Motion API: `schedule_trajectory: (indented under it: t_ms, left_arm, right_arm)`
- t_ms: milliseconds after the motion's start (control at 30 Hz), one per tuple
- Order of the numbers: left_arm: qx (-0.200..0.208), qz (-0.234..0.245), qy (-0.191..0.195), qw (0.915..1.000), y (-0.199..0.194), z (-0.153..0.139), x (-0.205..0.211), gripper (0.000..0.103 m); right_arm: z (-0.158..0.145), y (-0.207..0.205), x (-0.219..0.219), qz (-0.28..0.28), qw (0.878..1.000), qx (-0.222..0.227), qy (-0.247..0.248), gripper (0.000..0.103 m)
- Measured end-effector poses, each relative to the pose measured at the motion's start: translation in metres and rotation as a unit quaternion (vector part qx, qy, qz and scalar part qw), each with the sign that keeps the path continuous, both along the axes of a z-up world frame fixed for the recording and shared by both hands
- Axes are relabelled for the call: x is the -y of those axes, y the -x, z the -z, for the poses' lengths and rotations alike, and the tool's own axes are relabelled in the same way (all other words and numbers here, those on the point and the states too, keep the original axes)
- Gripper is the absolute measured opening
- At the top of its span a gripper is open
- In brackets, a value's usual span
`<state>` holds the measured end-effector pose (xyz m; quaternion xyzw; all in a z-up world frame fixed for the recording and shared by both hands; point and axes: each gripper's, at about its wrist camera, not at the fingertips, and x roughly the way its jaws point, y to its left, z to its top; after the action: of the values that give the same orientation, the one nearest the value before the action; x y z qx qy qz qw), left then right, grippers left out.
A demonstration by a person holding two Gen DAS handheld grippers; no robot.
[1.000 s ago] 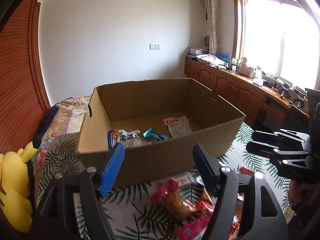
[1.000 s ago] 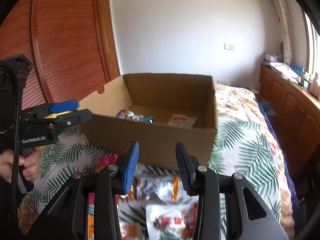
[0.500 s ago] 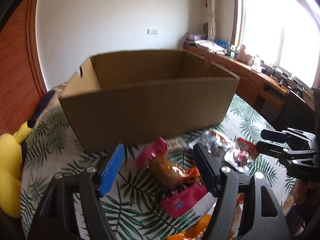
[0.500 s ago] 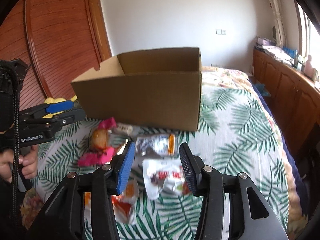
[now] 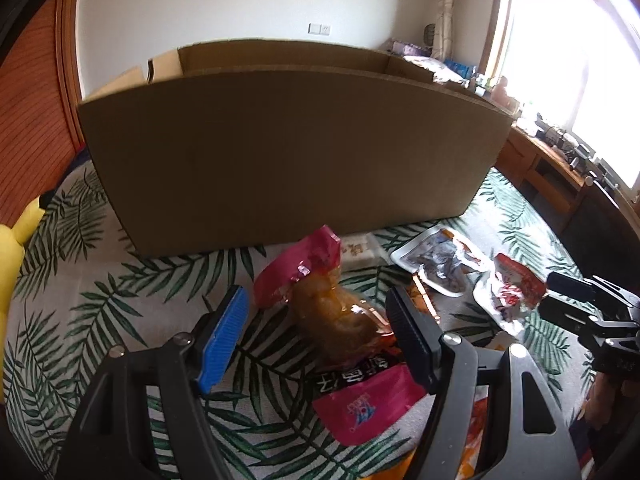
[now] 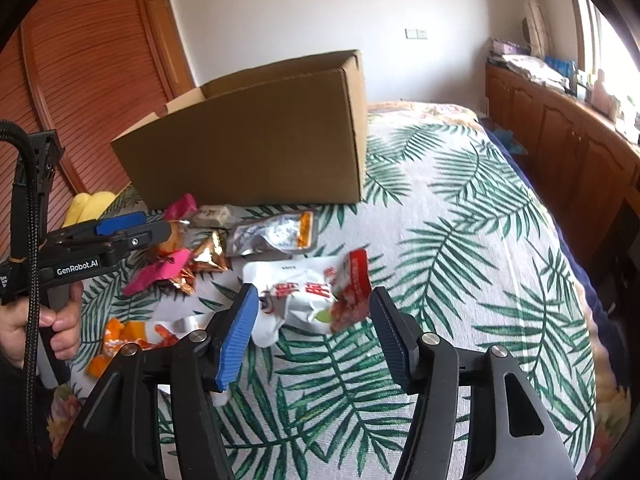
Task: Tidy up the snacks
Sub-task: 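Return both grippers to the snacks and position over pink bag and white pouch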
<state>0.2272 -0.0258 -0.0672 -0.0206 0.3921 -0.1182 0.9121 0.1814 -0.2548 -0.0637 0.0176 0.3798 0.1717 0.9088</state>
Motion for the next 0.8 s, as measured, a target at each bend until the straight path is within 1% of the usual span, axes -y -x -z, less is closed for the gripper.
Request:
schedule_trajectory:
  t_ms: [133, 267, 333, 467, 700, 733, 800]
  left_arm:
    - [-0.007, 0.0, 0.006, 1.0, -0.003, 0.005, -0.001, 0.072]
    - [-0.006, 0.001, 0.003, 1.0, -0.002, 0.006, -0.001, 0.072]
    - [-0.009, 0.0, 0.009, 0.9999, -0.003, 0.006, -0.002, 0.072]
    - [-0.032, -0.006, 0.03, 0.999, -0.013, 0.009, -0.004, 0.072]
    - [-0.032, -0.018, 0.042, 0.9985, -0.024, 0.006, -0.004, 0.072]
    - [-0.032, -0.019, 0.041, 0.9985, -0.024, 0.006, -0.004, 0.071]
    - [-0.033, -0.02, 0.031, 0.9988, -0.024, 0.008, -0.003, 0.066]
  right_arm:
    - [0.007, -0.005, 0.004, 0.011, 1.0, -0.014, -0.005, 0.065]
    - [0.01, -0.009, 0.003, 0.01, 1.0, -0.021, 0.002, 0.065]
    - [0.011, -0.01, 0.001, 0.01, 1.0, -0.024, 0.007, 0.066]
    - [0.014, -0.012, -0.003, 0.009, 0.999, -0.03, 0.015, 0.066]
    - [0.017, -0.015, -0.006, 0.009, 0.999, -0.036, 0.024, 0.066]
    - [0.017, -0.016, -0.008, 0.009, 0.999, -0.037, 0.025, 0.066]
    - [0.017, -0.017, -0.009, 0.008, 0.999, -0.039, 0.024, 0.066]
